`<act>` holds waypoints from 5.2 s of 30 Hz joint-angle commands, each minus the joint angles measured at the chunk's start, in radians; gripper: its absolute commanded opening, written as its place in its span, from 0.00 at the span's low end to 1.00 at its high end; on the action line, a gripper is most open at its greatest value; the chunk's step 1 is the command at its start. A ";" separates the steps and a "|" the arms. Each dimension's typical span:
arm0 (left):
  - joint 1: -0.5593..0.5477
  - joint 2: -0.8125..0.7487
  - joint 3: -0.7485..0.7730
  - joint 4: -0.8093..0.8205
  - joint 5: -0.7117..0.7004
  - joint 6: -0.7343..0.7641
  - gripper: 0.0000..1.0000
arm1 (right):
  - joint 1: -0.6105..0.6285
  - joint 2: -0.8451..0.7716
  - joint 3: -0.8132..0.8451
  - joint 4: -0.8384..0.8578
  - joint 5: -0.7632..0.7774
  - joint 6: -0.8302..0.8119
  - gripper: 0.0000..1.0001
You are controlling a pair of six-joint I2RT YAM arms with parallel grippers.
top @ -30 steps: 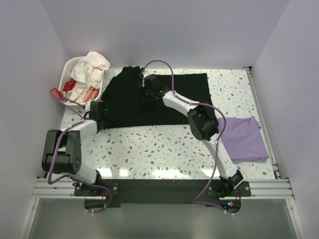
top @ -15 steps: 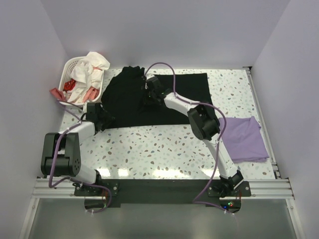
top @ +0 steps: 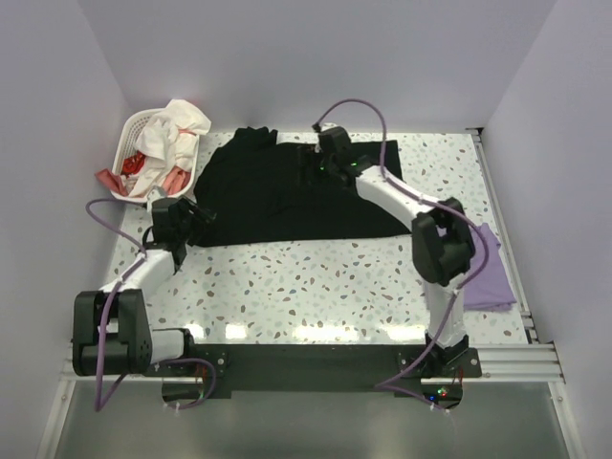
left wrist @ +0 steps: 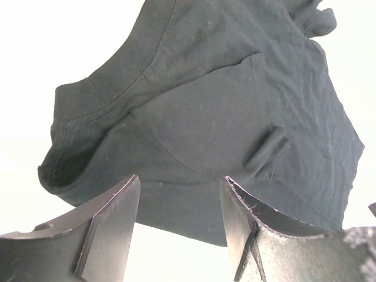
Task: Fold and stack the t-shirts
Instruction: Fold the tshirt
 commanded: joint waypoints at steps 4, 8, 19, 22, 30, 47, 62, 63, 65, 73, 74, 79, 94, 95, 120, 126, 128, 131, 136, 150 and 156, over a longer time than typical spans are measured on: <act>0.009 0.087 -0.011 0.171 0.002 0.004 0.59 | -0.100 -0.262 -0.332 0.029 0.022 0.124 0.75; 0.012 0.173 -0.015 0.210 -0.019 0.013 0.51 | -0.175 -0.348 -0.502 0.043 0.062 0.153 0.75; 0.014 0.262 0.047 -0.041 -0.206 0.015 0.26 | -0.257 -0.291 -0.613 0.062 0.188 0.192 0.75; 0.015 0.239 0.036 -0.085 -0.257 0.002 0.23 | -0.258 -0.290 -0.645 0.068 0.186 0.213 0.76; 0.040 0.140 -0.045 -0.154 -0.286 0.001 0.21 | -0.257 -0.360 -0.786 0.037 0.157 0.288 0.78; 0.050 -0.190 -0.214 -0.308 -0.254 -0.070 0.18 | -0.257 -0.655 -1.166 -0.055 0.022 0.419 0.80; 0.050 -0.569 -0.249 -0.552 -0.225 -0.065 0.27 | -0.258 -1.081 -1.268 -0.313 0.066 0.446 0.81; 0.052 -0.574 -0.234 -0.550 -0.214 -0.056 0.30 | -0.257 -1.098 -1.253 -0.323 0.083 0.439 0.82; 0.050 -0.566 -0.168 -0.551 -0.188 -0.028 0.32 | -0.258 -1.100 -1.188 -0.348 0.121 0.413 0.82; 0.040 -0.334 -0.051 -0.295 0.010 0.002 0.37 | -0.257 -0.887 -0.977 -0.282 0.180 0.353 0.85; 0.029 -0.295 -0.045 -0.269 0.034 -0.004 0.36 | -0.257 -0.823 -0.963 -0.276 0.178 0.339 0.85; -0.097 -0.077 -0.018 -0.161 -0.042 -0.024 0.36 | -0.257 -0.701 -0.938 -0.190 0.151 0.324 0.85; -0.002 -0.057 -0.157 -0.223 -0.232 -0.088 0.37 | -0.251 -0.523 -0.941 -0.052 0.036 0.290 0.85; 0.007 -0.066 -0.163 -0.224 -0.237 -0.081 0.37 | -0.248 -0.515 -0.936 -0.049 0.033 0.287 0.85; 0.033 -0.103 -0.143 -0.249 -0.177 -0.016 0.37 | -0.381 -0.416 -0.739 -0.089 0.108 0.178 0.89; 0.033 -0.149 -0.099 -0.249 -0.111 0.028 0.40 | -0.386 -0.419 -0.700 -0.116 0.077 0.181 0.88; 0.032 -0.175 -0.062 -0.258 -0.085 0.050 0.43 | -0.384 -0.448 -0.685 -0.129 0.060 0.179 0.88; 0.026 -0.233 0.007 -0.289 -0.059 0.071 0.48 | -0.384 -0.498 -0.657 -0.138 0.028 0.169 0.88; -0.037 -0.206 0.152 -0.264 -0.082 0.114 0.52 | -0.386 -0.497 -0.587 -0.101 -0.008 0.164 0.88; -0.195 0.719 1.111 -0.353 -0.173 0.537 0.52 | -0.384 -0.287 -0.323 0.002 -0.053 0.106 0.84; -0.195 0.955 1.315 -0.280 -0.197 0.680 0.55 | -0.384 -0.193 -0.248 0.037 -0.088 0.083 0.82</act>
